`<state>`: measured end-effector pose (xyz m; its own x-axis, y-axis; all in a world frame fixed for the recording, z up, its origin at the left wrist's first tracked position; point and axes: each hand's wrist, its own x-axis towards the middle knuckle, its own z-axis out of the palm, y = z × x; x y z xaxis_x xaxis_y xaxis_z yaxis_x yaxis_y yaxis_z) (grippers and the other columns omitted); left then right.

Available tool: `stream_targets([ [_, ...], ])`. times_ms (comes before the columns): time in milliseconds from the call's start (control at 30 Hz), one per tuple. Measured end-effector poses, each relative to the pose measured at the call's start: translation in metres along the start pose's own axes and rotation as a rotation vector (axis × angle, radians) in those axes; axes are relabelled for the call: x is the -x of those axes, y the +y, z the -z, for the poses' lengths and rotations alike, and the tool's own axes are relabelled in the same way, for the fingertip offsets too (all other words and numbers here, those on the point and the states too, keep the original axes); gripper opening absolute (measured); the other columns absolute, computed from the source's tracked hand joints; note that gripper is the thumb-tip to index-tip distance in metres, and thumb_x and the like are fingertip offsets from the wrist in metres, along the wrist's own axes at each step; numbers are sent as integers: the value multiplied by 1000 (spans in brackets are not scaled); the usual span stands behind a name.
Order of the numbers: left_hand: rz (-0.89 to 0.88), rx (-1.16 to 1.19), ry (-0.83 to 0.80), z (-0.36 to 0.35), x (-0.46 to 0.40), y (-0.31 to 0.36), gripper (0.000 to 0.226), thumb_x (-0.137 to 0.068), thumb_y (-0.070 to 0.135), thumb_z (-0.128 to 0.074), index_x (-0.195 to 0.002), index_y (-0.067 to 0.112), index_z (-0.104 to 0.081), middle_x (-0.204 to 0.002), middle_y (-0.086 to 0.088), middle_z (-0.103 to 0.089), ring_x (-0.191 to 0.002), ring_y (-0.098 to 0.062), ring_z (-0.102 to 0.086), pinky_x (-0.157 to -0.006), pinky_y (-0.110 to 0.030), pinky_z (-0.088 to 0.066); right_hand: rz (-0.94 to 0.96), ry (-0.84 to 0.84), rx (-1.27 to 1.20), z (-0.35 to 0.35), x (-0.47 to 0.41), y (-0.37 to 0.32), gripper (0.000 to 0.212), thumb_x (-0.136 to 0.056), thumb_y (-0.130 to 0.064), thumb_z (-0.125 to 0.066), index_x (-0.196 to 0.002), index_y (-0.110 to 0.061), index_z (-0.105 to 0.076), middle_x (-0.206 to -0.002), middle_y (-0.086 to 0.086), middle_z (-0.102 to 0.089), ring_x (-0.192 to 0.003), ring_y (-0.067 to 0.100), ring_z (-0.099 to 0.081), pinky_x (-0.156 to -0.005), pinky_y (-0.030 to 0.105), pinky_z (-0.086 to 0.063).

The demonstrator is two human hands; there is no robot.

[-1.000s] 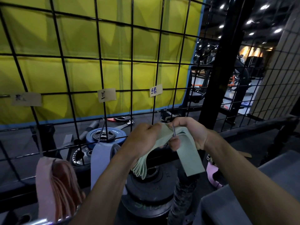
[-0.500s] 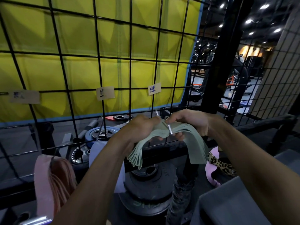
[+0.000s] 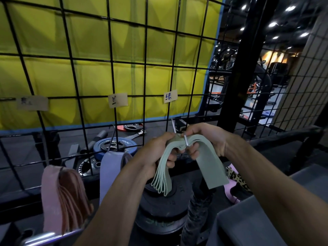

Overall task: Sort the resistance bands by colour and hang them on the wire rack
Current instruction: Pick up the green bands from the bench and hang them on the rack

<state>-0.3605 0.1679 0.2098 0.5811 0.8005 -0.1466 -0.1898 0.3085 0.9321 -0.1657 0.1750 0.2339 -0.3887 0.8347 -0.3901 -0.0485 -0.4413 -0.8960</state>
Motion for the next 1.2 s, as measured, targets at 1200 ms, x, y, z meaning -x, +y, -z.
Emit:
stream_targets([
  [1200,-917,-1420,520,-7,18,-30,31,-79,21,-71,-108,17,-59,-101,0,-51,-81,-20,-57,-56,-26,-39,-141,55,184,-21,8,1,23,-86,-32,-51,-76,-13,-59,-62,0,-42,-46,8,-30,-49,21,-23],
])
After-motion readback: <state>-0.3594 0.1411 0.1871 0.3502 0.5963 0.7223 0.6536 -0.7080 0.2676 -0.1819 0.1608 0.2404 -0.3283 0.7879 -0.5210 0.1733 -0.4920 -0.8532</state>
